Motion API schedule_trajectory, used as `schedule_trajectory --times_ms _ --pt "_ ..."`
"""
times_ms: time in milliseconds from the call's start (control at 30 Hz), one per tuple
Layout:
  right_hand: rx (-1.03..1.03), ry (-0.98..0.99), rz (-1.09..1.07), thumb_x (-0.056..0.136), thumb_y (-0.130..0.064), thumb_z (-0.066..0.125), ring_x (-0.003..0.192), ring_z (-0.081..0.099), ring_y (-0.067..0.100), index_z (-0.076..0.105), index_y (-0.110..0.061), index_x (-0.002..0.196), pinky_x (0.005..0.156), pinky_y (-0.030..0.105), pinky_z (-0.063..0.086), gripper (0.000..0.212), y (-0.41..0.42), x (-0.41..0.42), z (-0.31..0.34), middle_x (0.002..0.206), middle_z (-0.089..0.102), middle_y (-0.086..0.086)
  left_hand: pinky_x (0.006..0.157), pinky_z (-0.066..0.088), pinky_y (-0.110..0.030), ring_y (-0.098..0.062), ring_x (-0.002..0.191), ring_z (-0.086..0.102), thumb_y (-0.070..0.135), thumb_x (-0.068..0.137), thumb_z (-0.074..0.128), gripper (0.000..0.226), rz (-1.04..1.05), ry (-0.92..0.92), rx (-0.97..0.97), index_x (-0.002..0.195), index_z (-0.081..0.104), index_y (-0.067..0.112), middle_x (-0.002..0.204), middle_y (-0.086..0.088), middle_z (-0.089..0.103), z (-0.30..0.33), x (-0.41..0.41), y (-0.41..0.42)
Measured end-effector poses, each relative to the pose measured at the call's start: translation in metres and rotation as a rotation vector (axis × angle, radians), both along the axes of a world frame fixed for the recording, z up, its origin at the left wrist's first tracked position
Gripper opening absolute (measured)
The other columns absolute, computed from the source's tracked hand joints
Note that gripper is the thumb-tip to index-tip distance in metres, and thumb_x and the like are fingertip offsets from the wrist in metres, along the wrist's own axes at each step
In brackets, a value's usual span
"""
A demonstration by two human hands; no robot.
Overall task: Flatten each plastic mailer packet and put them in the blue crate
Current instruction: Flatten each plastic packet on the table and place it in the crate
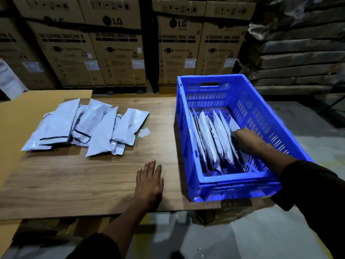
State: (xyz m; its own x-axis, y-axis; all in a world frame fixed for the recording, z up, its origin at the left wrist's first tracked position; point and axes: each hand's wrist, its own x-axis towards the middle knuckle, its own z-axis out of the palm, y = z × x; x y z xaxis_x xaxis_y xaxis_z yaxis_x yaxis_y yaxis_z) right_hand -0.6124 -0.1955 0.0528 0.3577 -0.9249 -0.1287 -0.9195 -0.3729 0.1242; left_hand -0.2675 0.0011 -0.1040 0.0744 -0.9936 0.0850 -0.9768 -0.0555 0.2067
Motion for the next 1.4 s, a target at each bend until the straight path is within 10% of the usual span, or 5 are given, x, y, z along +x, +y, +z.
schedule_trajectory --times_ms 267,500,833,1033,1400 --pt "-0.001 -0.226 0.022 0.081 -0.008 0.054 0.080 0.063 0.040 0.057 -0.011 0.081 0.066 0.046 0.053 0.005 0.004 0.014 0.004 0.089 0.068 0.014 0.113 0.034 -0.055 -0.031 0.144 0.038 0.040 0.096 0.031 0.056 -0.003 0.012 -0.006 0.143 0.053 0.017 0.156 -0.009 0.042 0.005 0.000 0.002" --pt "-0.156 -0.115 0.059 0.097 -0.025 0.047 0.098 0.064 0.046 0.040 -0.017 0.132 0.080 0.051 0.051 0.037 0.019 0.028 0.020 0.140 0.052 0.013 0.110 0.033 -0.053 -0.033 0.136 0.047 0.040 0.092 0.039 0.055 -0.047 0.032 0.008 0.136 0.059 0.015 0.149 -0.013 0.050 0.002 0.005 0.001" --pt "-0.531 -0.366 0.265 0.093 -0.027 0.050 0.072 0.066 0.043 0.059 -0.014 0.097 0.057 0.046 0.051 0.016 0.035 0.177 0.081 0.087 0.068 0.015 0.104 0.038 -0.046 -0.039 0.126 0.053 0.031 0.090 0.050 0.045 -0.105 0.111 -0.165 0.125 0.061 0.005 0.139 -0.021 0.056 -0.010 0.063 0.015" --pt "-0.207 -0.394 0.416 0.091 -0.034 0.044 0.093 0.064 0.038 0.060 -0.020 0.111 0.070 0.044 0.053 0.029 0.064 0.304 0.046 0.104 0.069 0.008 0.101 0.047 -0.048 -0.039 0.127 0.052 0.037 0.088 0.048 0.051 0.061 0.116 -0.106 0.127 0.062 0.007 0.140 -0.021 0.054 -0.004 0.124 0.031" --pt "-0.007 -0.148 0.341 0.097 -0.026 0.051 0.151 -0.002 0.035 0.011 -0.021 0.157 0.113 0.065 0.020 0.072 0.049 0.423 -0.073 0.166 -0.006 0.005 0.107 0.042 -0.049 -0.032 0.134 0.047 0.041 0.091 0.040 0.051 0.158 0.018 -0.170 0.131 0.057 0.015 0.143 -0.014 0.052 -0.001 0.193 0.025"
